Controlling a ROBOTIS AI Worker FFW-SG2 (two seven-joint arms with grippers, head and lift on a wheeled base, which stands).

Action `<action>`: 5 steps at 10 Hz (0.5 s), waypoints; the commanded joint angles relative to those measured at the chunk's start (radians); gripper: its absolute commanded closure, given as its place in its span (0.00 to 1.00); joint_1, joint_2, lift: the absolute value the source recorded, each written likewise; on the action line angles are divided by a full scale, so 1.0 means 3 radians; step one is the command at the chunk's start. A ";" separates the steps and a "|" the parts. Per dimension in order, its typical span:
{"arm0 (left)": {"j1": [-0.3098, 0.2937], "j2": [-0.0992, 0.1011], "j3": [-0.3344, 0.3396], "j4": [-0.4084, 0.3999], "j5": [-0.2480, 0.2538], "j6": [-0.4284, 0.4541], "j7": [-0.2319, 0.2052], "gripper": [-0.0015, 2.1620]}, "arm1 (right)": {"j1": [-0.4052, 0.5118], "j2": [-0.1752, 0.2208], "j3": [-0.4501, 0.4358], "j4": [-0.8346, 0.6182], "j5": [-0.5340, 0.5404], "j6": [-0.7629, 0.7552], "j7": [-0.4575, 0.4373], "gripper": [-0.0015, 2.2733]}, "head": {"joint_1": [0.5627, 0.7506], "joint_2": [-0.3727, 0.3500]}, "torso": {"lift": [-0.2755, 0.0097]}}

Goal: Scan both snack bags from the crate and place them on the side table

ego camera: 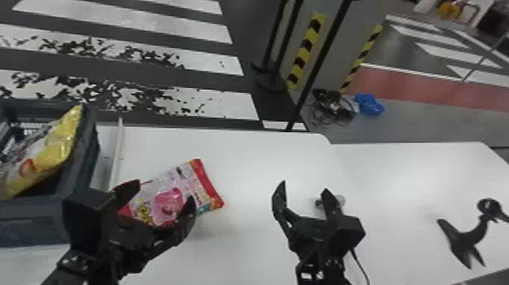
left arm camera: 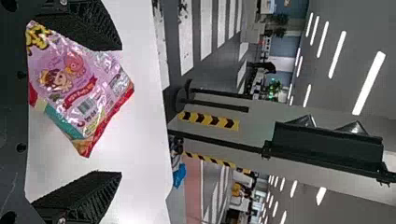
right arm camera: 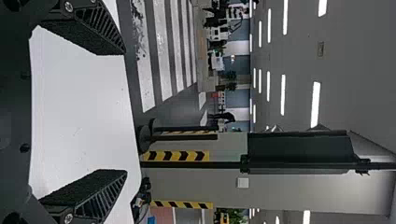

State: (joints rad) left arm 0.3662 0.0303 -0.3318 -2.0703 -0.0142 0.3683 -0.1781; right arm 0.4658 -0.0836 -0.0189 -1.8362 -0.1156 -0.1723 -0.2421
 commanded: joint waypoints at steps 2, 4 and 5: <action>0.0109 0.0042 0.0078 -0.0099 -0.0331 -0.0432 0.0128 0.02 | -0.0003 -0.0013 0.0124 0.0000 0.0166 -0.0001 0.0055 0.04 | 0.70 0.03 | 0.63; 0.0231 0.0078 0.0288 -0.0130 -0.0321 -0.0739 0.0185 0.02 | -0.0003 -0.0008 0.0201 -0.0005 0.0217 -0.0001 0.0265 0.14 | 0.70 0.13 | 0.63; 0.0303 0.0098 0.0426 -0.0165 -0.0275 -0.0800 0.0164 0.02 | -0.0003 -0.0008 0.0247 -0.0005 0.0304 0.0010 0.0337 0.23 | 0.70 0.19 | 0.63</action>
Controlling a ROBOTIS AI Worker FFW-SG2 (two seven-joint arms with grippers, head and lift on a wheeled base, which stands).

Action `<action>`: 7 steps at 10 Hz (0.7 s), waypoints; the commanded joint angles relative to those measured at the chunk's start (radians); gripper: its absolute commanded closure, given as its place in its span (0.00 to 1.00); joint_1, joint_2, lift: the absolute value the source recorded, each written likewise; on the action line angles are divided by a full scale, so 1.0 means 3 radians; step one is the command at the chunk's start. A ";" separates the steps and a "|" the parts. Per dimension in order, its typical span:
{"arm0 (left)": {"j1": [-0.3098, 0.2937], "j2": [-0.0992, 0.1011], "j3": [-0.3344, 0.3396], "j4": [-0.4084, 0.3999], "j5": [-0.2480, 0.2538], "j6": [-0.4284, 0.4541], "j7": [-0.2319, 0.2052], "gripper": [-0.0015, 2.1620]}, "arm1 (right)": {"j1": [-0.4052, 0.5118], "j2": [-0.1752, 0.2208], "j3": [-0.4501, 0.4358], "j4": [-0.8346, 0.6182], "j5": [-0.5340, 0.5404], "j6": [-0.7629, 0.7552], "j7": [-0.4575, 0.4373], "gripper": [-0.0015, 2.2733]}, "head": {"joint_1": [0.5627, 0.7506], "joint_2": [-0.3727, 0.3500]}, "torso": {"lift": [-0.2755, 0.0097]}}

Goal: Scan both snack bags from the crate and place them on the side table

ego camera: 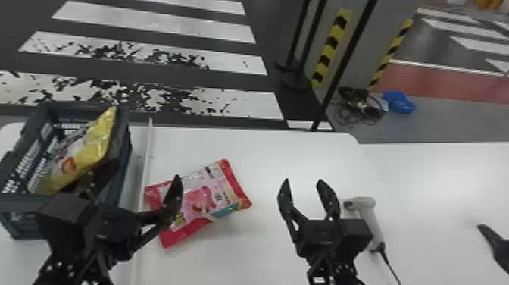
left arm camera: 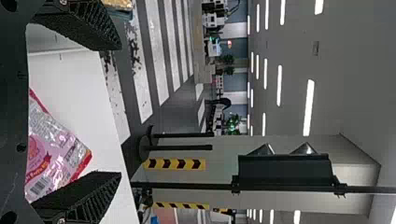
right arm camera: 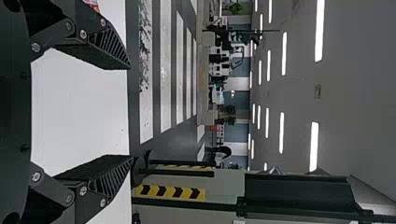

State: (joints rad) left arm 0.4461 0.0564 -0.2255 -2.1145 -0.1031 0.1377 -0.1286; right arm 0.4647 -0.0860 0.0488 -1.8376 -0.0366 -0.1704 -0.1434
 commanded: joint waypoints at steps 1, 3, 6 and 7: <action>0.0098 0.0011 0.0179 -0.0034 0.0068 -0.0103 -0.0011 0.02 | -0.0010 0.0005 0.0078 0.0000 0.0076 0.0044 0.0049 0.35 | 0.70 0.22 | 0.63; 0.0195 0.0011 0.0348 -0.0059 0.0170 -0.0195 -0.0006 0.02 | -0.0040 0.0005 0.0144 -0.0041 0.0112 0.0341 0.0222 0.91 | 0.70 0.32 | 0.63; 0.0257 0.0011 0.0475 -0.0080 0.0236 -0.0308 0.0009 0.02 | -0.0173 0.0005 0.0318 -0.0057 0.0178 0.0760 0.0631 0.99 | 0.70 0.44 | 0.63; 0.0267 0.0011 0.0516 -0.0085 0.0257 -0.0308 0.0015 0.02 | -0.0271 0.0010 0.0400 -0.0031 0.0178 0.0913 0.0780 0.99 | 0.70 0.49 | 0.63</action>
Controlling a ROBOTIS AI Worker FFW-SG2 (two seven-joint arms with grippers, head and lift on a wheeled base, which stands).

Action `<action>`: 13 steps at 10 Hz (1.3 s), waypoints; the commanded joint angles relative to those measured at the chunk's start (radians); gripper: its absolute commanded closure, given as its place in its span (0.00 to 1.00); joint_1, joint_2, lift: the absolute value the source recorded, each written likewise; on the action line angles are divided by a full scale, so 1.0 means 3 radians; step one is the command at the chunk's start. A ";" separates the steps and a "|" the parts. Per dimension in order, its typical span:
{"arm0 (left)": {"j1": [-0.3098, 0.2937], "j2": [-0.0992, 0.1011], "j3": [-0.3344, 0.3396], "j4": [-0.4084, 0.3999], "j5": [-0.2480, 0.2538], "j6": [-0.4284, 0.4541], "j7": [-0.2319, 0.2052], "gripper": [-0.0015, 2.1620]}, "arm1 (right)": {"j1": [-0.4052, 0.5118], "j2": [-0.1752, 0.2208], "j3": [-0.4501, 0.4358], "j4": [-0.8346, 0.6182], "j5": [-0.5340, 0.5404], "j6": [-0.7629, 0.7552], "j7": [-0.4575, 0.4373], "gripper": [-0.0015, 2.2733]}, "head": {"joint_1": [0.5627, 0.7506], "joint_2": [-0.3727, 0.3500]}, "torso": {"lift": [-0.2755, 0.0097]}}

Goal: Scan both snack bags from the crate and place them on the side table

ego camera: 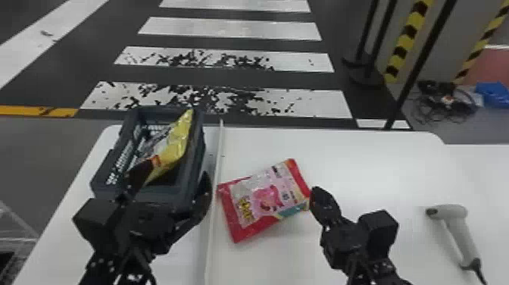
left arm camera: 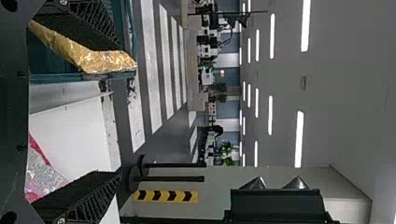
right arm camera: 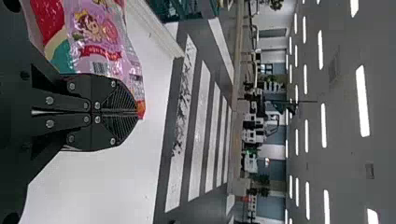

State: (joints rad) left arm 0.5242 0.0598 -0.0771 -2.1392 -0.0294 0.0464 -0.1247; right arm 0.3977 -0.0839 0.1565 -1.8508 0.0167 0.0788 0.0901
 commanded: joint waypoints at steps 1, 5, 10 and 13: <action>0.0022 0.0000 0.0053 -0.0007 0.0042 -0.0003 0.0001 0.02 | -0.0170 0.0004 0.0148 0.0069 0.0011 0.0195 0.0134 0.99 | 0.70 0.55 | 0.63; 0.0073 0.0005 0.0150 -0.0028 0.0083 -0.0014 0.0001 0.02 | -0.0666 0.0101 0.0460 0.0376 0.0098 0.0533 0.0431 0.99 | 0.70 0.72 | 0.63; 0.0099 0.0005 0.0232 -0.0018 0.0159 -0.0034 -0.0014 0.02 | -0.1320 0.0218 0.0557 0.1143 0.0047 0.0615 0.0809 0.99 | 0.70 0.84 | 0.63; 0.0114 0.0005 0.0237 -0.0018 0.0165 -0.0034 -0.0019 0.03 | -0.1499 0.0224 0.0562 0.1409 0.0067 0.0707 0.0809 0.99 | 0.70 0.84 | 0.63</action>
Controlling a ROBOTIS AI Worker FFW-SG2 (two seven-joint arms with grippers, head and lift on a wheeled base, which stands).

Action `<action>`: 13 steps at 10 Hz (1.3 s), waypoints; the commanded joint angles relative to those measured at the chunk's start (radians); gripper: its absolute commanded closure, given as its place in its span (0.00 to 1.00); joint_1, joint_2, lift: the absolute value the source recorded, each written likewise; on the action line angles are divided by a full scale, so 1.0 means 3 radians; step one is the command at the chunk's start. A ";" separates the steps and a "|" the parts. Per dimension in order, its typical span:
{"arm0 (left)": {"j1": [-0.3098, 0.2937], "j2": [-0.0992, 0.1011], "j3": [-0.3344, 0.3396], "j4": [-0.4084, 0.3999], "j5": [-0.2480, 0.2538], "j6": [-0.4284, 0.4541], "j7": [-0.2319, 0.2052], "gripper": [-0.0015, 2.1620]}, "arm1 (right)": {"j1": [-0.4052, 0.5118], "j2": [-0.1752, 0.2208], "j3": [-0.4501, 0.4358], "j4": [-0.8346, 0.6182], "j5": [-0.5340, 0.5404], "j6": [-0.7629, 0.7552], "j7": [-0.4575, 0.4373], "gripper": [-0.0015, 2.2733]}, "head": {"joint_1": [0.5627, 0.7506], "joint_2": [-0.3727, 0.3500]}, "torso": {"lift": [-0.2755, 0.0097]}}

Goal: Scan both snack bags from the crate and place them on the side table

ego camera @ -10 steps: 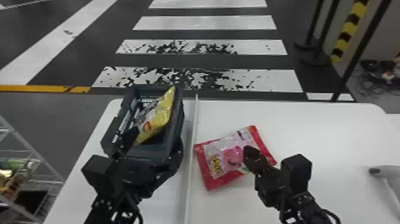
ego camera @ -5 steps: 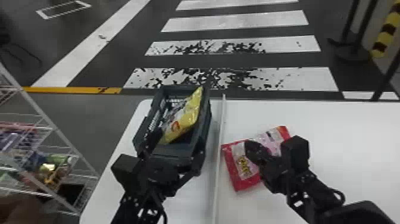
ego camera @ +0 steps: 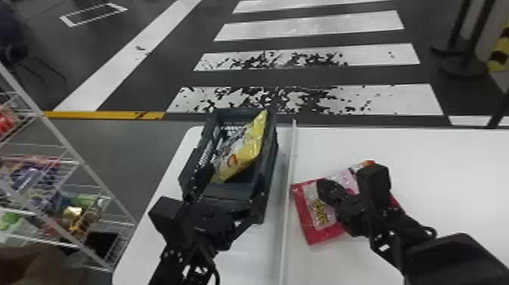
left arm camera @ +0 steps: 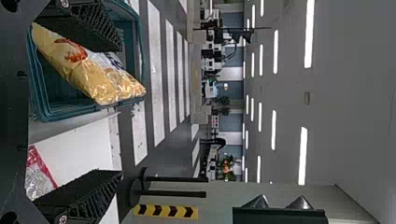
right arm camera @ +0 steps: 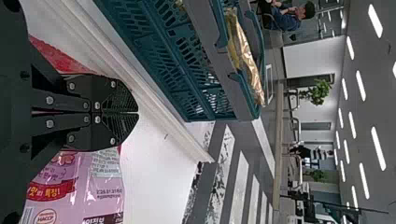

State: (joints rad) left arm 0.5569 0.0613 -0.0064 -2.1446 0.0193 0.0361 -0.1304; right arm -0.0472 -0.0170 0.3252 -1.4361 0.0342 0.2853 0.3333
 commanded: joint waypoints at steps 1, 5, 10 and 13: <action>0.0010 0.0000 0.0006 0.0000 0.0002 0.0000 0.0000 0.03 | -0.0016 -0.0005 -0.0015 0.0021 0.0014 0.0059 -0.0012 0.99 | 0.70 0.84 | 0.63; 0.0005 0.0000 -0.0030 0.0026 0.0012 0.0000 0.0000 0.03 | 0.0040 -0.0046 -0.0235 0.0016 0.0137 0.0080 -0.0058 0.99 | 0.70 0.79 | 0.63; 0.0010 0.0020 -0.0045 0.0046 0.0043 -0.0010 -0.0010 0.03 | 0.0060 -0.0066 -0.0537 0.0016 0.0244 0.0202 -0.0068 0.99 | 0.70 0.70 | 0.63; 0.0005 0.0020 -0.0045 0.0082 0.0064 -0.0031 -0.0015 0.03 | 0.0070 -0.0158 -0.0716 0.0052 0.0244 0.0213 -0.0099 0.99 | 0.70 0.63 | 0.63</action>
State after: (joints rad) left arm 0.5585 0.0680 -0.0200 -2.1221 0.0377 0.0275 -0.1349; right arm -0.0278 -0.0611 0.1219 -1.4220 0.1081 0.3470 0.3035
